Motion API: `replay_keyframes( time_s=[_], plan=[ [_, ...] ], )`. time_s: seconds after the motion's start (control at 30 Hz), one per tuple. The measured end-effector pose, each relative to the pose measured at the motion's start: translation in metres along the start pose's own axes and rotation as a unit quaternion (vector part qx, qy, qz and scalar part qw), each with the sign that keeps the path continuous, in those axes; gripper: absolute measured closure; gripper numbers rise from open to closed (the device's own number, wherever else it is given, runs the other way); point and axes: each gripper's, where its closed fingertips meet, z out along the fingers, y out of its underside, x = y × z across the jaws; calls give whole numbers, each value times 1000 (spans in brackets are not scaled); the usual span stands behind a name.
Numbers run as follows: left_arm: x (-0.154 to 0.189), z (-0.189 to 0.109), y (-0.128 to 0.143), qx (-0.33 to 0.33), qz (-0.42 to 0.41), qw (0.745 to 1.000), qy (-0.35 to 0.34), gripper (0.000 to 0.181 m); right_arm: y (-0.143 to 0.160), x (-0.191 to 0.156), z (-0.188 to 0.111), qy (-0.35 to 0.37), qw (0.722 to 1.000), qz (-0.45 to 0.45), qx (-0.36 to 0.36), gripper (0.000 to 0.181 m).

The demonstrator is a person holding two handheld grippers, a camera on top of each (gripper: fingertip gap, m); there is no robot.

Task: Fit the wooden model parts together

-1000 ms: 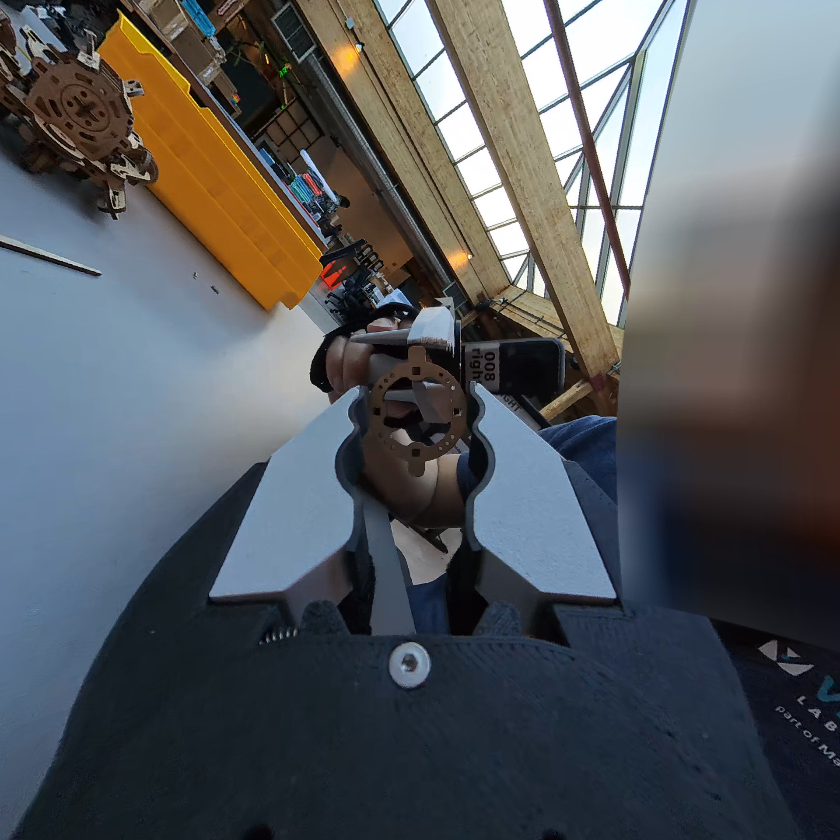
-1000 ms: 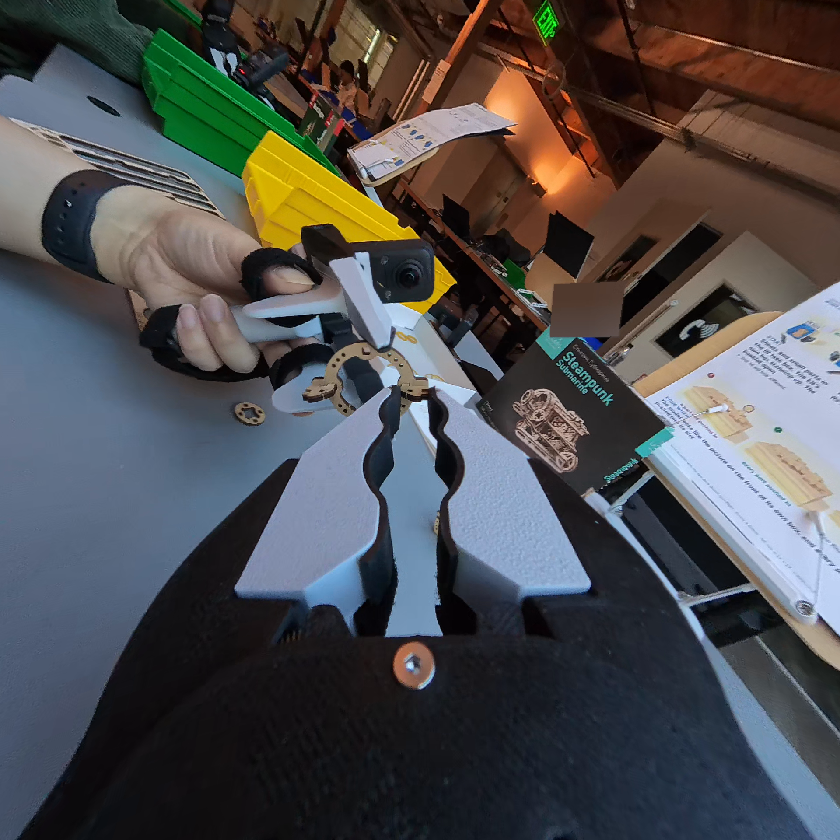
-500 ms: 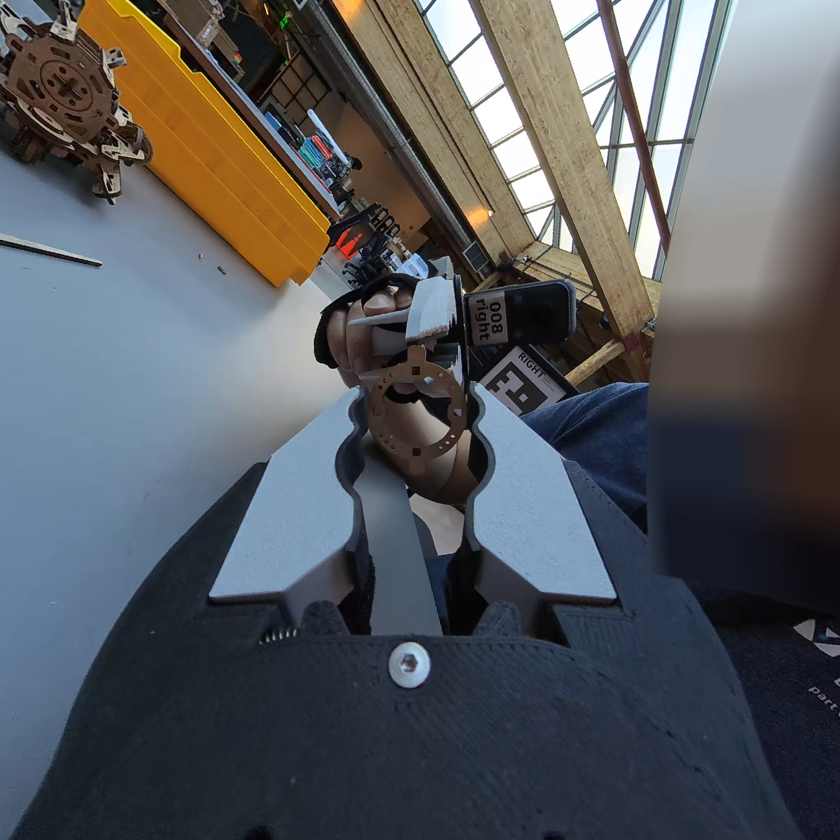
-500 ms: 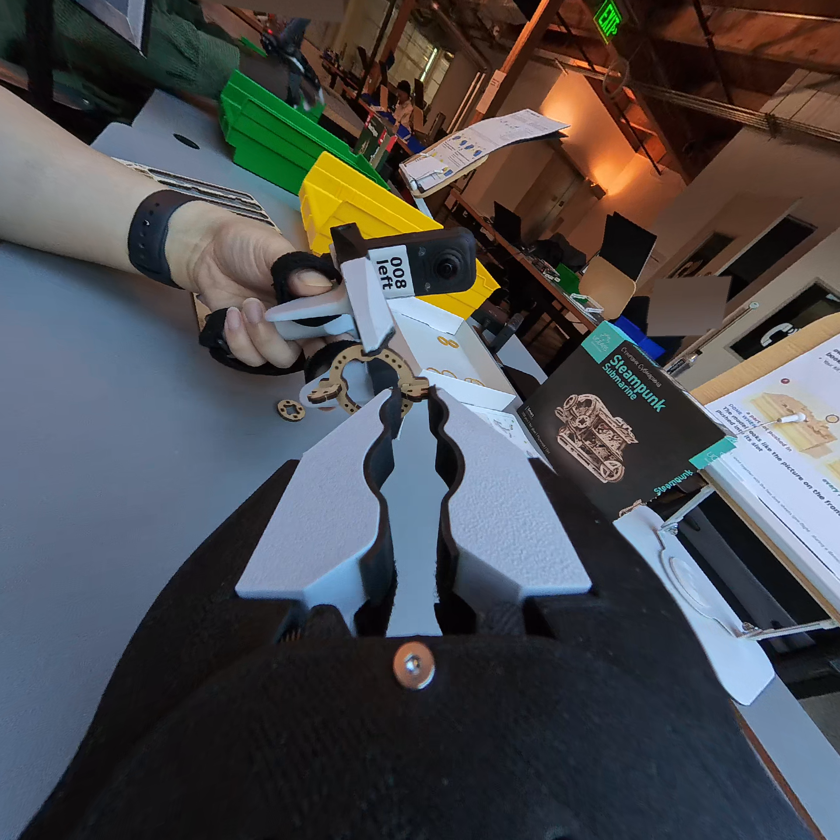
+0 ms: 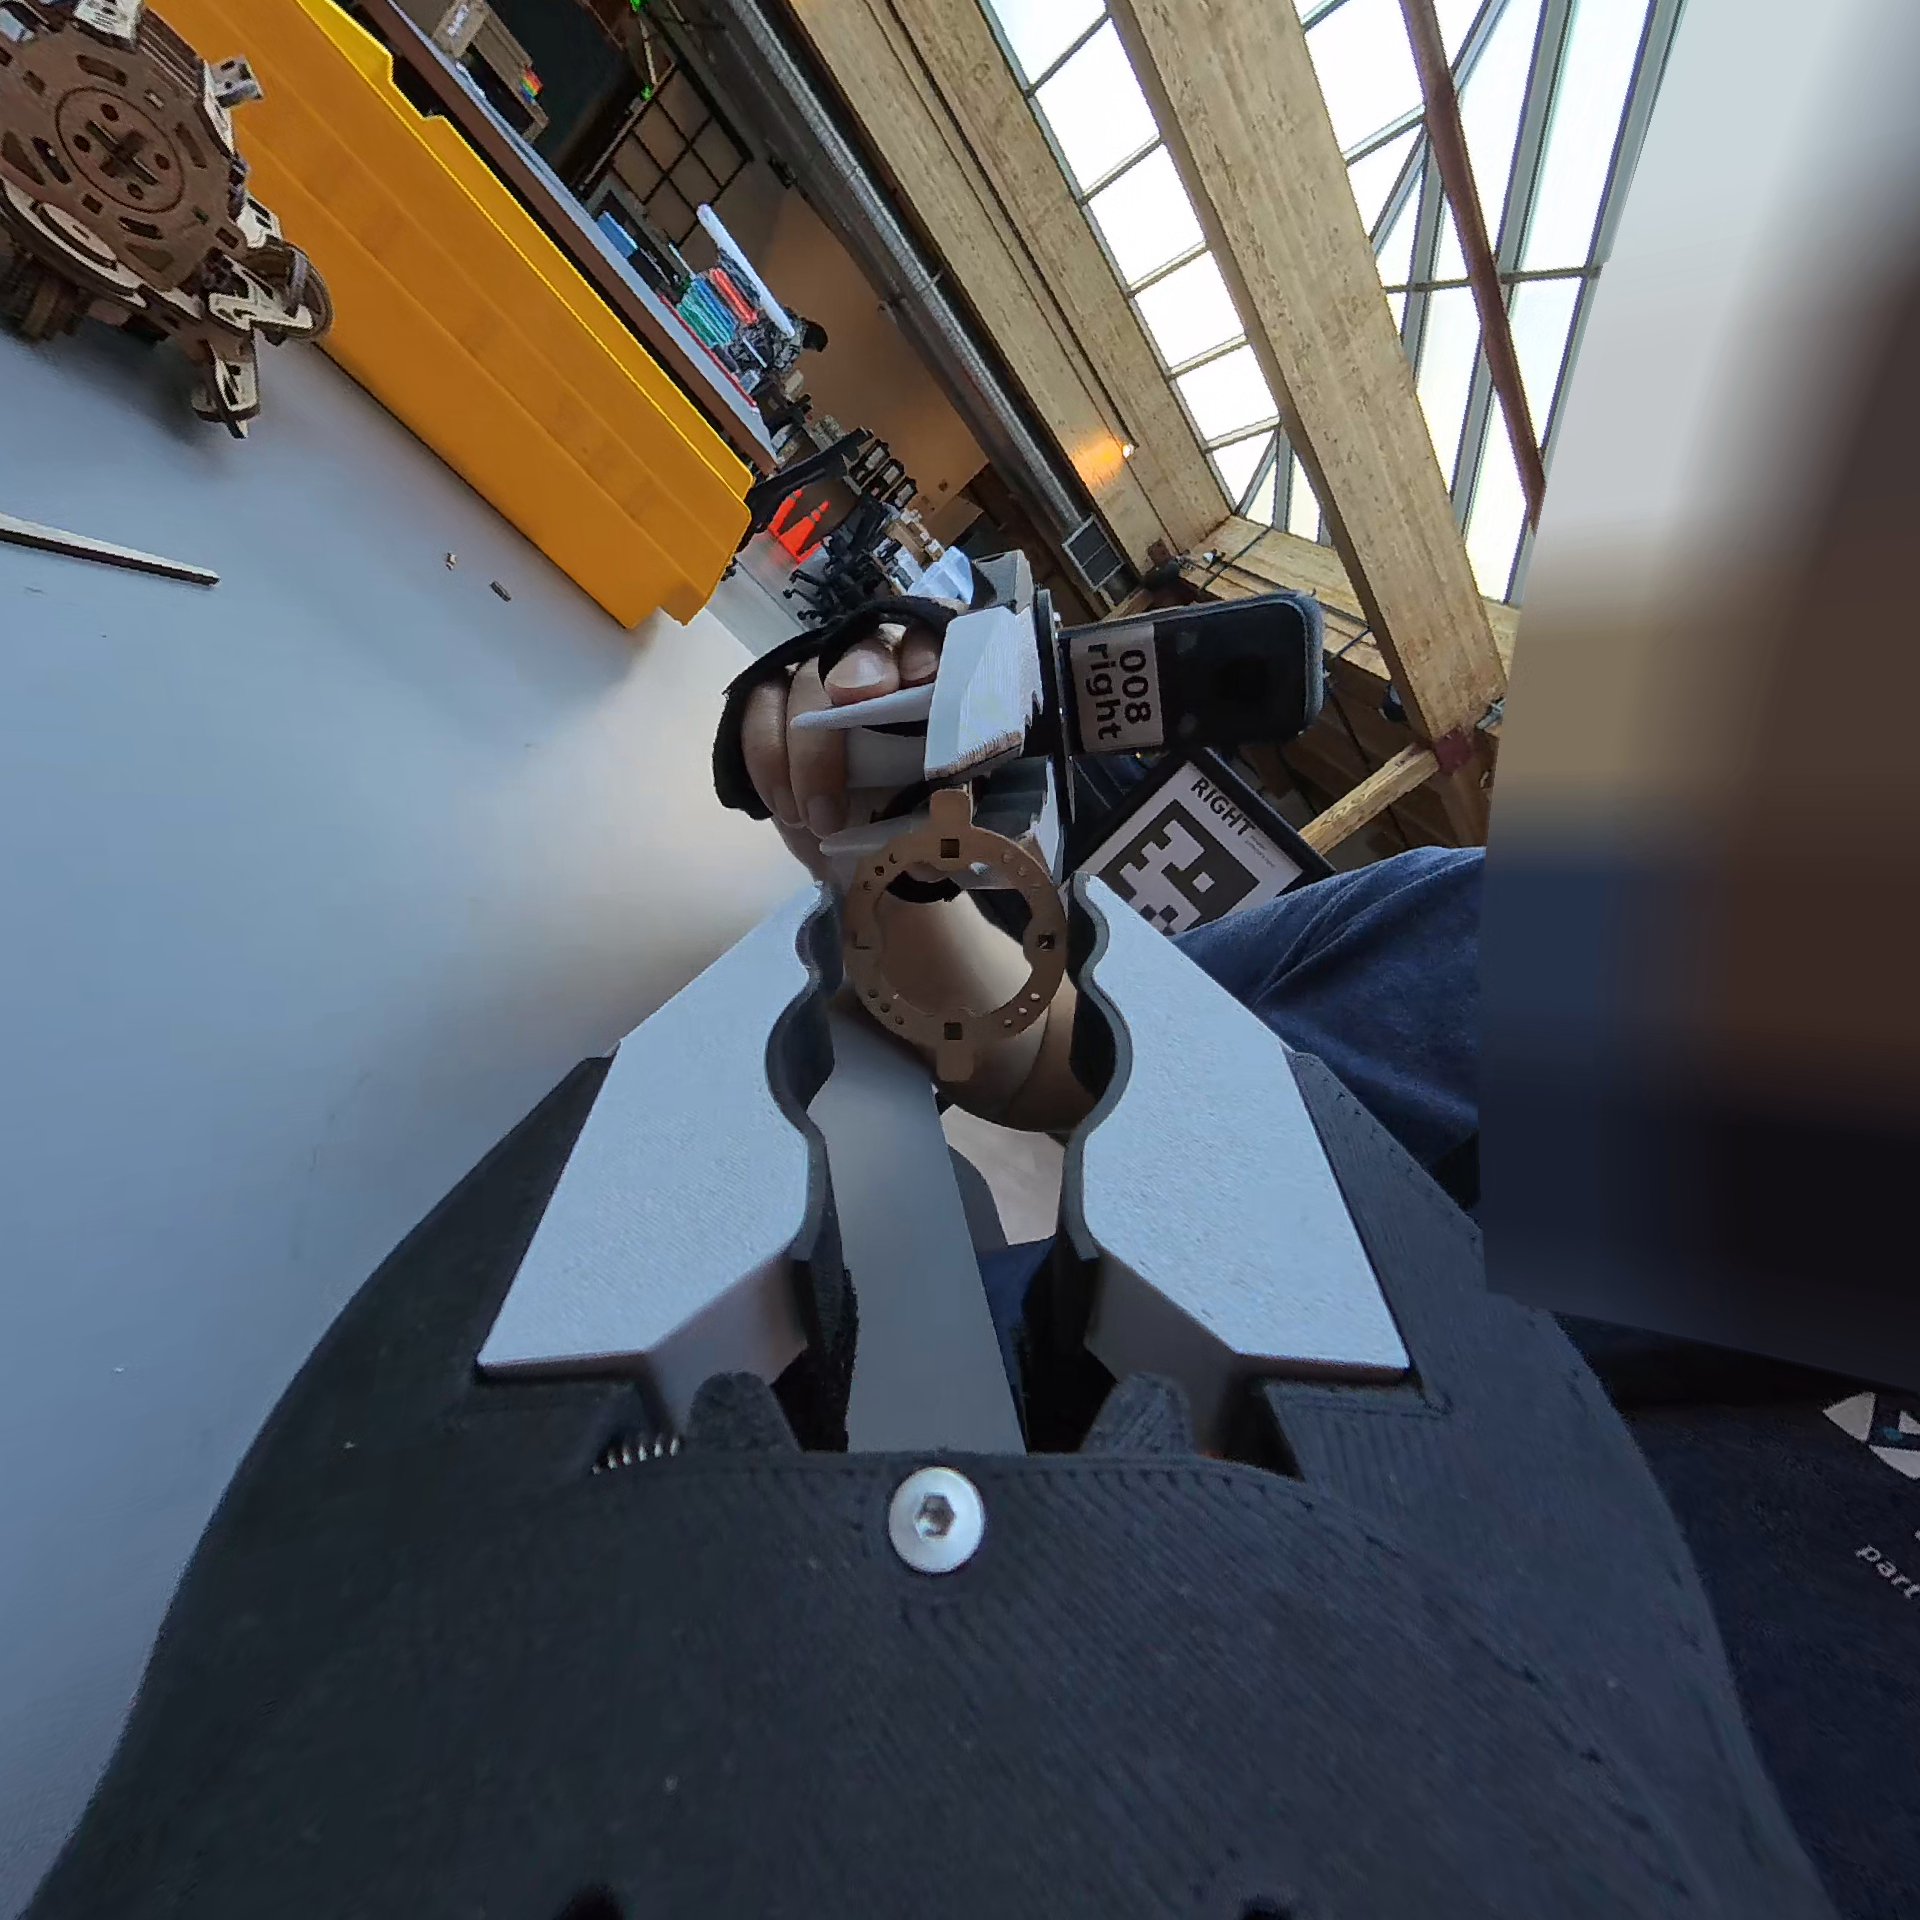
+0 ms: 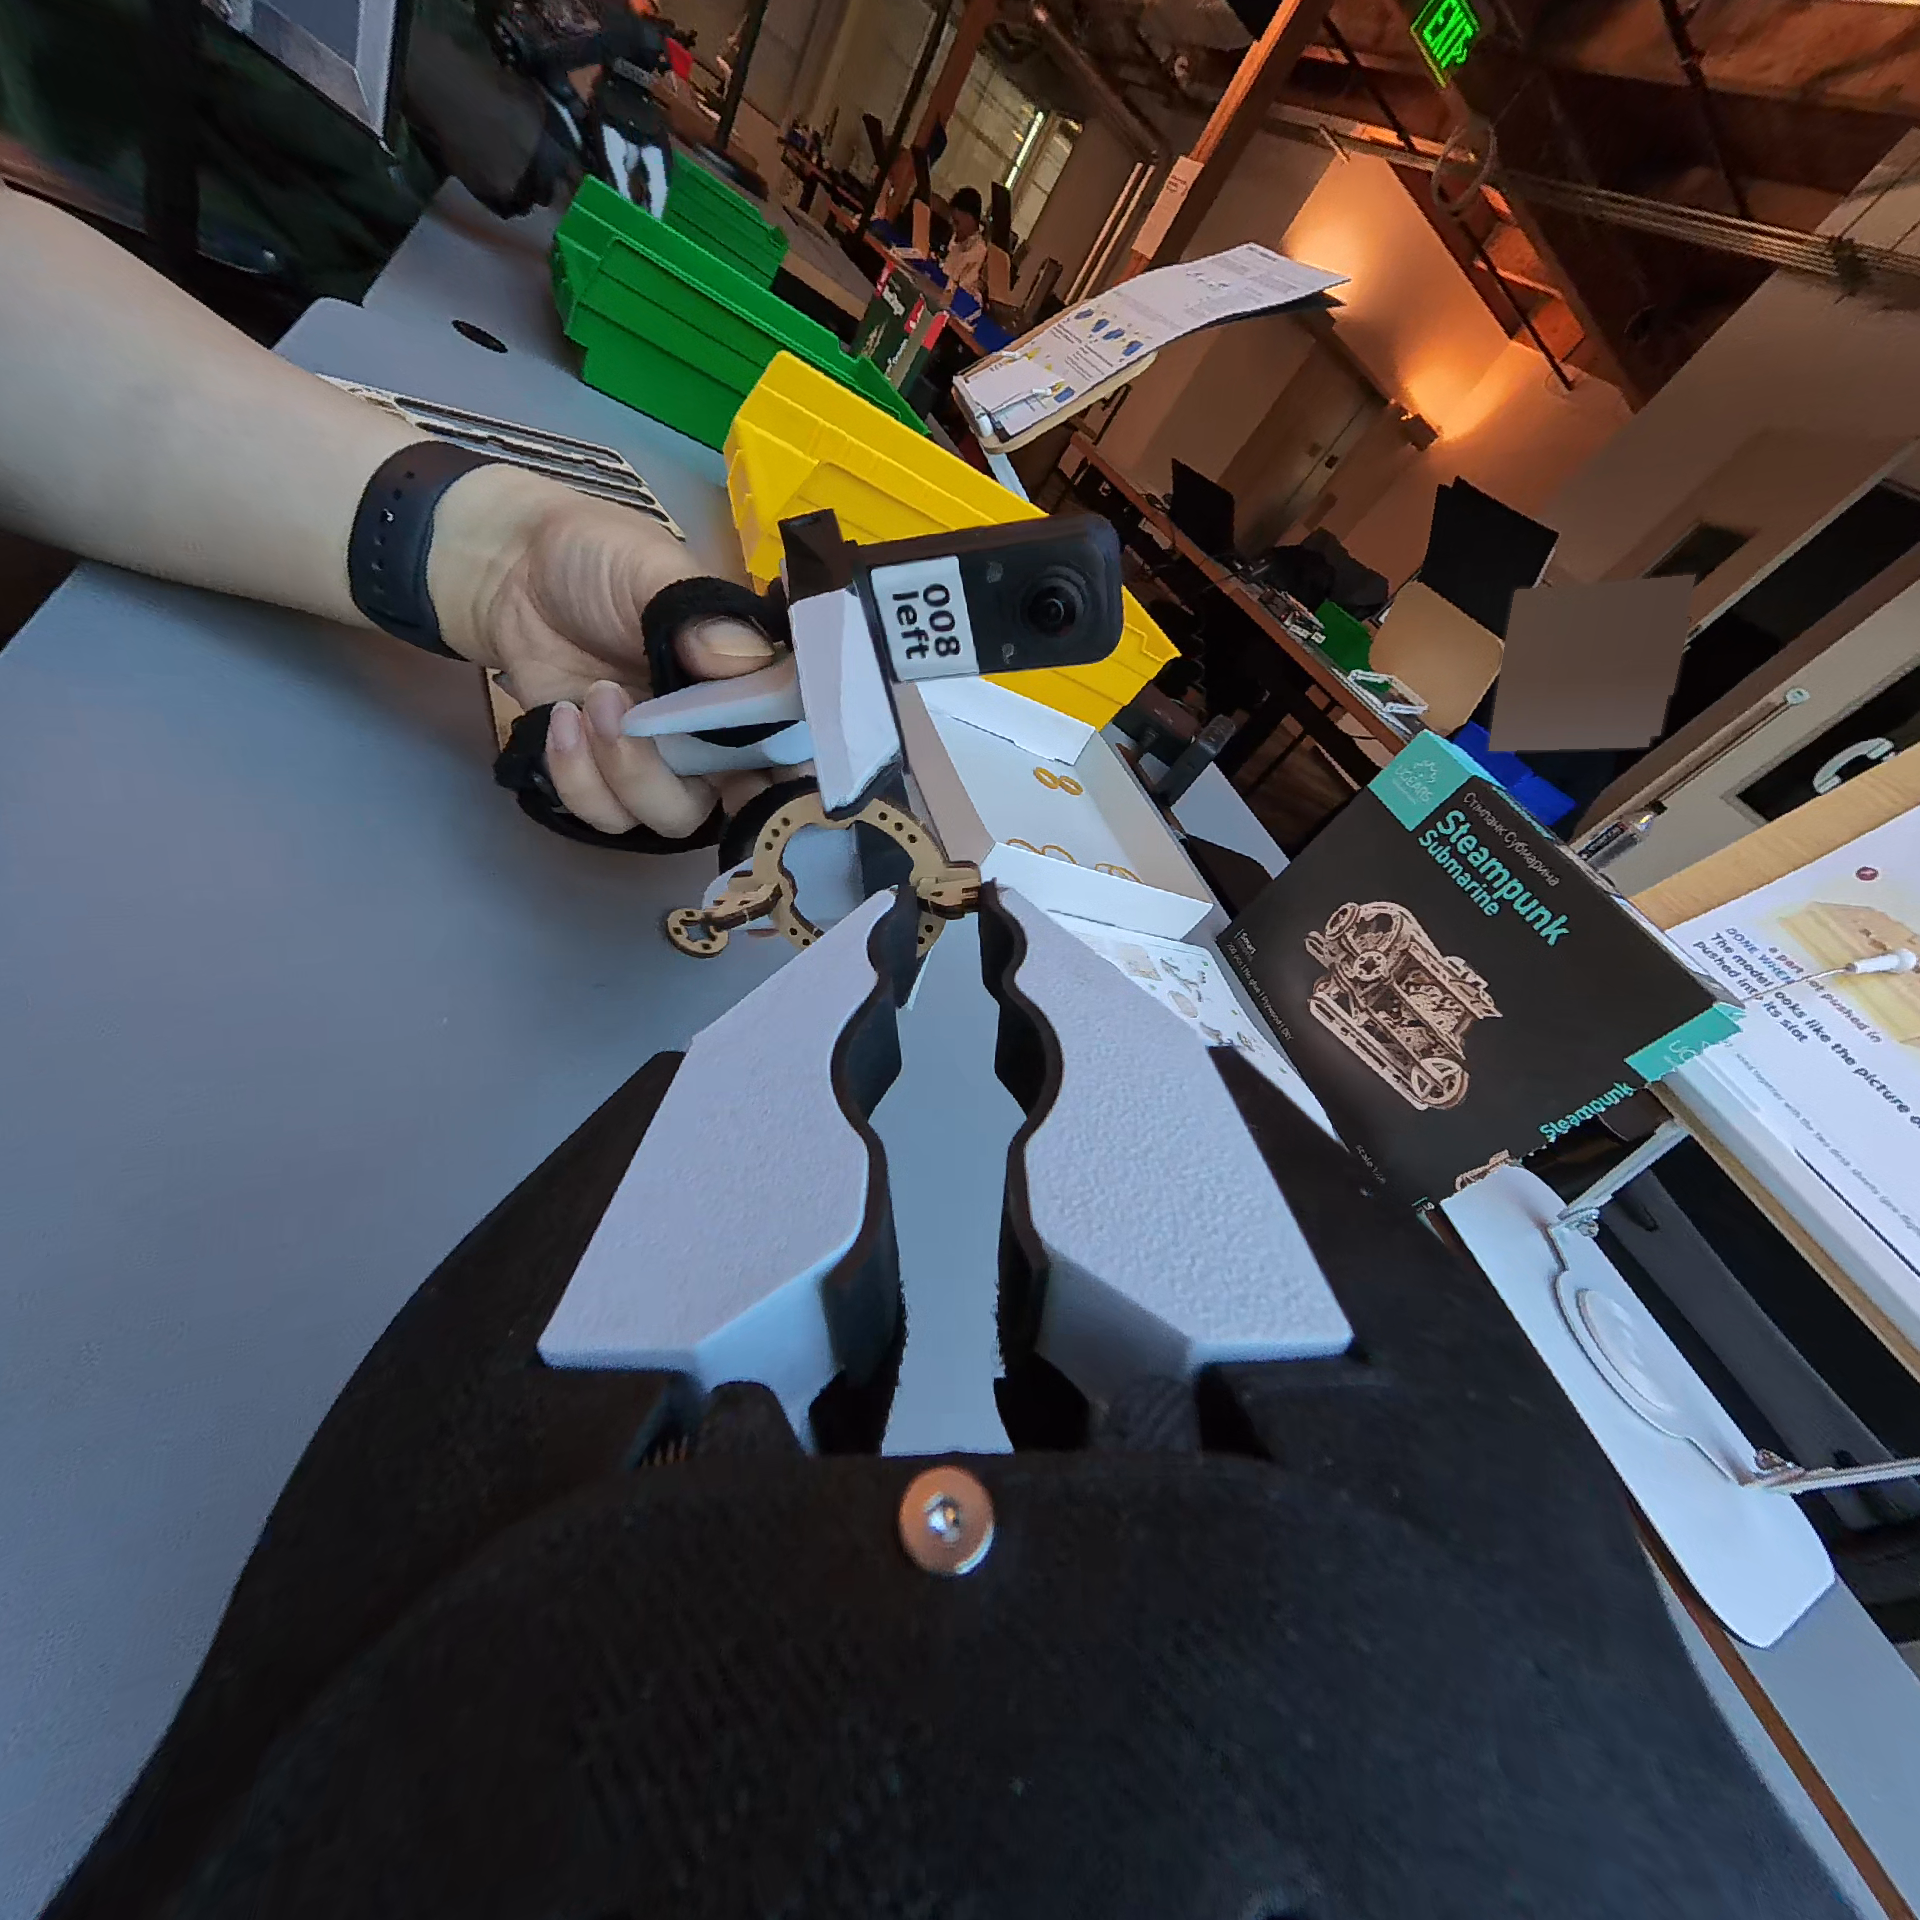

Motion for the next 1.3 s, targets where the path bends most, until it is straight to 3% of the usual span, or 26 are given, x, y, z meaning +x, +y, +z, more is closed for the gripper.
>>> replay_keyframes(
  time_s=[0.23, 0.77, 1.1, 1.3],
  plan=[
    [0, 2, 9, -45, 66, 996, -43, 140, 0, -7, -2, -25, 1000, -14, 7, 171],
    [-21, -7, 2, -65, 198, 955, -209, 140, 16, 1, 8, 31, 997, -68, -2, 171],
    [-10, -4, -7, -27, 205, 957, -201, 140, 2, 8, 6, 74, 994, -71, 30, 171],
    [-5, -6, -13, 5, 145, 978, -151, 140, -1, 12, 9, 94, 993, -63, 34, 171]
  ],
)
